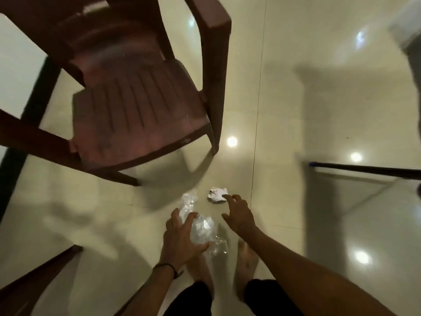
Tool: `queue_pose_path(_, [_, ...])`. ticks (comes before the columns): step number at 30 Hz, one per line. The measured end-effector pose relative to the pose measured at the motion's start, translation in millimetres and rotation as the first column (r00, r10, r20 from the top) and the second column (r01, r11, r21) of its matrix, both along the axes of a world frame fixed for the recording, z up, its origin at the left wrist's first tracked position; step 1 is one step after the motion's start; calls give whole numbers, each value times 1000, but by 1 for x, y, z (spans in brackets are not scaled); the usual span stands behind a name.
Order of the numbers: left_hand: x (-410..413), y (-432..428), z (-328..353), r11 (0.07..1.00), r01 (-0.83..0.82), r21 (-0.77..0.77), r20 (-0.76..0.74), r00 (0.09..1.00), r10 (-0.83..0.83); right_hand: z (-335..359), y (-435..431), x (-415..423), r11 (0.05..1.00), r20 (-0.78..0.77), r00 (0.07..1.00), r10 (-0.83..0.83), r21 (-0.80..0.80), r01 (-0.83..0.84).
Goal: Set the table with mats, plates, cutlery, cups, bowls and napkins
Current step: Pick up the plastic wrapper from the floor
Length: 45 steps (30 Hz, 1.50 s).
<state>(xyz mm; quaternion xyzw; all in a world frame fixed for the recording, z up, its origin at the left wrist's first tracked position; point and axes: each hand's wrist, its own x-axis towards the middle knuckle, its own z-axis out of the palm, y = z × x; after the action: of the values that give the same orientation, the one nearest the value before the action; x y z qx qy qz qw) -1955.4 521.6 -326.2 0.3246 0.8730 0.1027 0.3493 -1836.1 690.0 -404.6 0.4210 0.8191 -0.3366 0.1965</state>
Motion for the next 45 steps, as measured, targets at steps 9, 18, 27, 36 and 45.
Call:
queue_pose_path(9, [-67, 32, -196, 988, 151, 38, -93, 985, -147, -233, 15, -29, 983, 24, 989, 148, 105, -150])
queue_pose_path(18, [-65, 28, -175, 975, 220, -34, -29, 975, -221, -221, 9, -18, 997, -31, 997, -76, -24, 75])
queue_pose_path(27, [21, 62, 127, 997, 83, -7, 64, 995, -82, 130, 33, 55, 893, -260, 858, -443, -49, 447])
queue_pose_path(36, [39, 137, 379, 970, -167, 175, 326, 940, 103, 428, 105, 65, 784, -466, 656, -593, -152, 601])
queue_pose_path(45, [11, 285, 448, 958, 9, 287, -22, 1000, -3, 507, 230, 47, 792, -587, 580, -565, -189, 580])
